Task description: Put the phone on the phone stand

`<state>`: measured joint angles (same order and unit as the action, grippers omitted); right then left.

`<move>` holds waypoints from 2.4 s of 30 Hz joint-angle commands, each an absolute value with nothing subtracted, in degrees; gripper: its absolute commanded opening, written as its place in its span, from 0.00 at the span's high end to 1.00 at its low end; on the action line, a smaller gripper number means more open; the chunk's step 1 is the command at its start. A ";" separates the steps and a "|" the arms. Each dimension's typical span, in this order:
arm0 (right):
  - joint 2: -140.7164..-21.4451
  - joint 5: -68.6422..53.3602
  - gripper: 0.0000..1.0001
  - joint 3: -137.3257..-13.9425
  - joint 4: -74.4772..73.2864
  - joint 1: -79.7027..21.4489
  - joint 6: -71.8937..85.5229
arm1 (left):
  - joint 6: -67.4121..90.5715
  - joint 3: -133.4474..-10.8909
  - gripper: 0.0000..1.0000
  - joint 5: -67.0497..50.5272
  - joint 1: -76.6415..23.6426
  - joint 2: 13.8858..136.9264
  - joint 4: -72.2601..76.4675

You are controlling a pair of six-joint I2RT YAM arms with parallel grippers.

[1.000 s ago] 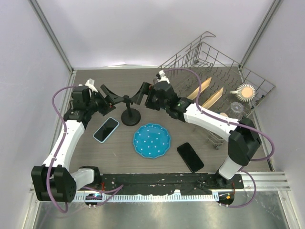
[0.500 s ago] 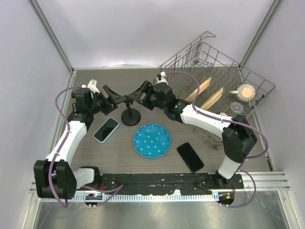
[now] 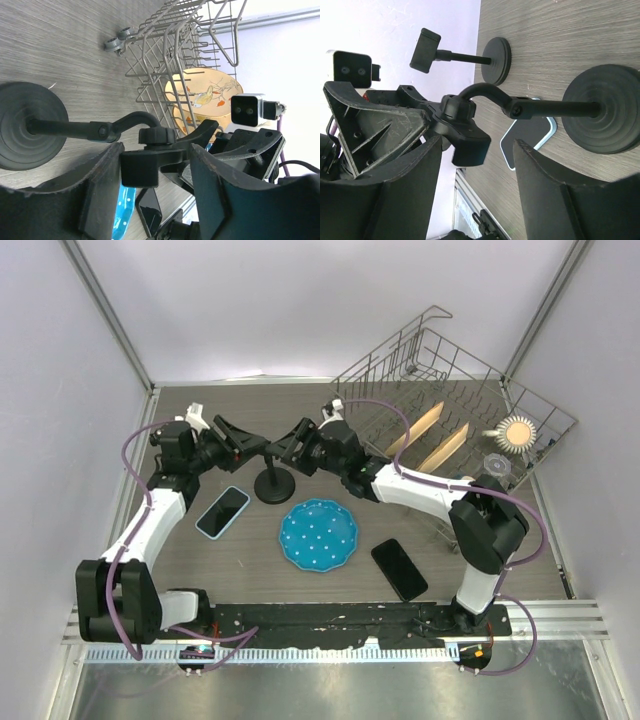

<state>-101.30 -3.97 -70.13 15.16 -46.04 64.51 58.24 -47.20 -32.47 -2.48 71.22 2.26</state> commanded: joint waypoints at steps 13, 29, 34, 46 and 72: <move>-100.11 -2.73 0.79 -69.79 19.87 -45.26 63.12 | 59.59 -42.10 0.78 -36.04 -2.20 71.81 9.84; -97.21 -2.20 0.99 -75.41 10.46 -44.47 53.44 | 63.28 -36.13 1.00 -32.79 -5.88 74.62 13.27; -97.21 -3.16 1.00 -77.08 9.67 -44.47 51.51 | 63.81 -34.81 1.00 -30.33 -6.33 75.23 12.58; -101.59 -6.58 1.00 -86.30 -2.63 -42.98 46.41 | 62.67 -35.77 0.59 -28.83 -6.15 75.85 7.92; -107.76 -5.53 0.76 -103.80 -26.54 -42.71 29.10 | 48.33 -49.57 0.00 -29.87 -4.13 67.50 -7.65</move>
<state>-109.01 -6.04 -100.05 -25.69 -42.89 32.62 49.30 -45.50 -25.76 -4.38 66.32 -9.67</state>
